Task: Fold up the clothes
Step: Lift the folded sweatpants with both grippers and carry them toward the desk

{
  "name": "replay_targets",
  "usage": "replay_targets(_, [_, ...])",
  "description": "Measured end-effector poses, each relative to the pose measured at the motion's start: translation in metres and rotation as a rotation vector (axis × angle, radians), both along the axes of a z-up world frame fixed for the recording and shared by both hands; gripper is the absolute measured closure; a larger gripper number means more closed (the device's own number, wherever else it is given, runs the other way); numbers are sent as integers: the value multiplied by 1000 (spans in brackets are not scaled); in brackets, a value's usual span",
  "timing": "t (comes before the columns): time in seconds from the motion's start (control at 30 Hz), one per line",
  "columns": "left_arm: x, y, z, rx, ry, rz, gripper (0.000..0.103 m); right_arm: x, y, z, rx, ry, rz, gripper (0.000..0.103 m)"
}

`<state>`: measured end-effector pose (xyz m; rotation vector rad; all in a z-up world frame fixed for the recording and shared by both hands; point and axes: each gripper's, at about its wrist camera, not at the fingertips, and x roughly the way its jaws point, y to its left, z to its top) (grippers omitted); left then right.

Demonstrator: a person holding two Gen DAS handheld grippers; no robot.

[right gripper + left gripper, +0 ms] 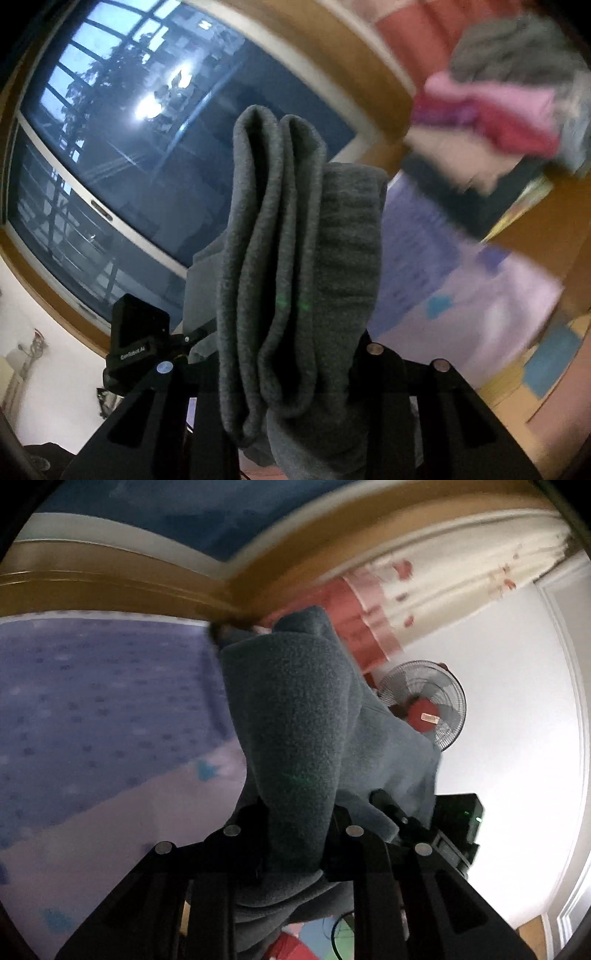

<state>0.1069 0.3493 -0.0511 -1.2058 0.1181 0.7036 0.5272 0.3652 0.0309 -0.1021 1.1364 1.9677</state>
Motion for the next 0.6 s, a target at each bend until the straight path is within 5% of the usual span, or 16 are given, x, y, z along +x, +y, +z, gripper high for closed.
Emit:
replay_targets(0.2, [120, 28, 36, 71, 19, -42, 84, 126, 9, 46, 66, -83, -47, 74])
replay_targets(0.27, [152, 50, 62, 120, 81, -48, 84, 147, 19, 57, 75, -73, -84, 74])
replay_targets(0.5, [256, 178, 159, 312, 352, -100, 84, 219, 104, 96, 88, -42, -277, 74])
replay_targets(0.6, [297, 243, 181, 343, 395, -141, 84, 243, 160, 114, 85, -33, -376, 74])
